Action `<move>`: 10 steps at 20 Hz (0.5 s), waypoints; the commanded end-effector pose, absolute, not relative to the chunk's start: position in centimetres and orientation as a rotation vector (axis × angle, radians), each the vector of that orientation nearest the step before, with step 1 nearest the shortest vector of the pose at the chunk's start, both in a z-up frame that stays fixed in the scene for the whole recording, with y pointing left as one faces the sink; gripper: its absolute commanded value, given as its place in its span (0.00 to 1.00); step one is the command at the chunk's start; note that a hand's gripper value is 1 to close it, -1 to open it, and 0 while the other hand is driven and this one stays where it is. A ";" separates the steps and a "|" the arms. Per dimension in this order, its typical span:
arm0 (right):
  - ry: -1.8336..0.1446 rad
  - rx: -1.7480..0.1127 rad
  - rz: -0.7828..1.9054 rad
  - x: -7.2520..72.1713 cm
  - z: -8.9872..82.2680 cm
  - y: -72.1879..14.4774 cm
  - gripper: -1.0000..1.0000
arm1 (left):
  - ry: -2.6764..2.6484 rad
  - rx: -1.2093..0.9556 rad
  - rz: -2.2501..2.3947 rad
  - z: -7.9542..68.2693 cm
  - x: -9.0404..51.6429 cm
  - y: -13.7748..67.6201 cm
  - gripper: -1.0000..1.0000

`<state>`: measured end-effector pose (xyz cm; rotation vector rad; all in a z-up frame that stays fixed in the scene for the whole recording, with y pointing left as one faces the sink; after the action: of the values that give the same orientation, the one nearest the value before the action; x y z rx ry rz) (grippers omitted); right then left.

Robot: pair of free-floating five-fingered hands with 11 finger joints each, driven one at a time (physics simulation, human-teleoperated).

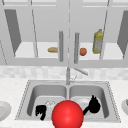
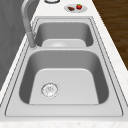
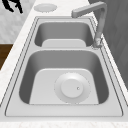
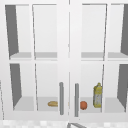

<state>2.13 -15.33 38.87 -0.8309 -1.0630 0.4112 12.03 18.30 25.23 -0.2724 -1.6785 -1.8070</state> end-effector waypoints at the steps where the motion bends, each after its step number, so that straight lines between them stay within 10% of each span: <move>1: -1.107 -0.742 0.307 0.0 38.9 -14.9 0.00 | -1.679 -0.272 -1.807 25.2 12.0 18.3 0.50; 10: -1.139 -0.704 0.177 -3.1 39.1 -13.1 0.00 | -1.679 -0.272 -1.807 25.2 12.0 18.3 0.50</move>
<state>-2.25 -13.65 38.90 -0.7630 -1.0926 0.3076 12.03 18.30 25.23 -0.2724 -1.6785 -1.8070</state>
